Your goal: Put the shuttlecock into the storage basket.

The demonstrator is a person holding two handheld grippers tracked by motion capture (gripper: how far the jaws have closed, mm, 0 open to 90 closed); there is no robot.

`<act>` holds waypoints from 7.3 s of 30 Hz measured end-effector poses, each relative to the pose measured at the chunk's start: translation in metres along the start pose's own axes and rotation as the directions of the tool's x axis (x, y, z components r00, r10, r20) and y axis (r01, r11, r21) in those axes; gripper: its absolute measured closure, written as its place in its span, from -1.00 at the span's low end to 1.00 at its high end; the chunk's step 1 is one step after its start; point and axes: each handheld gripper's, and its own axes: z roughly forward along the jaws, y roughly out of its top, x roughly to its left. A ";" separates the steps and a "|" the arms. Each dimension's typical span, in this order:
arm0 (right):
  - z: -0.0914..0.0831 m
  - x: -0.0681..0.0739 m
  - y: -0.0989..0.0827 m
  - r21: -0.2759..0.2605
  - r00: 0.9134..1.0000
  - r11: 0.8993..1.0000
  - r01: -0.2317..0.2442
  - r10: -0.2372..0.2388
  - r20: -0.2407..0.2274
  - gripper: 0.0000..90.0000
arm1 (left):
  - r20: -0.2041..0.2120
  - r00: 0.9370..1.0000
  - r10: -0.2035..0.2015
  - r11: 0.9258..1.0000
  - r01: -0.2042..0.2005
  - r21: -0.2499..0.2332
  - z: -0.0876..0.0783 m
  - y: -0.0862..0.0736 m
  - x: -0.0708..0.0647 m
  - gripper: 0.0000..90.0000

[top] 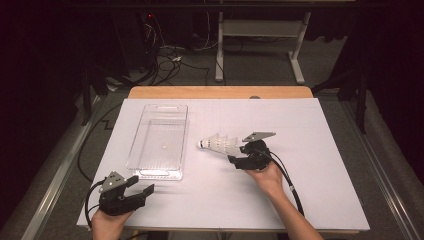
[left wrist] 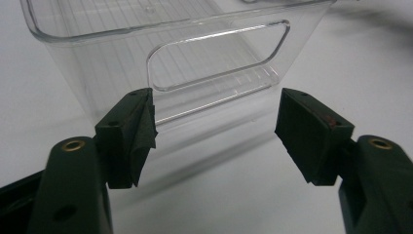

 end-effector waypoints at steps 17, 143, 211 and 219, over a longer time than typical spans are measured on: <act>0.019 0.004 0.013 0.001 1.000 1.000 -0.011 0.011 -0.011 -0.11 | 0.001 1.000 -0.003 1.000 0.003 -0.004 0.001 0.000 -0.001 -0.29; 0.015 0.016 0.058 0.000 0.992 1.000 -0.026 0.026 -0.126 0.98 | -0.014 1.000 -0.005 1.000 0.005 -0.019 -0.002 0.001 0.006 -0.28; 0.046 0.063 0.134 -0.019 0.983 0.999 0.051 -0.053 -0.177 0.98 | -0.010 1.000 -0.006 1.000 0.006 -0.019 -0.002 0.000 0.007 -0.28; 0.056 0.072 0.140 -0.020 0.979 0.997 0.068 -0.071 -0.191 0.98 | -0.010 1.000 -0.006 1.000 0.006 -0.020 -0.002 0.000 0.007 -0.28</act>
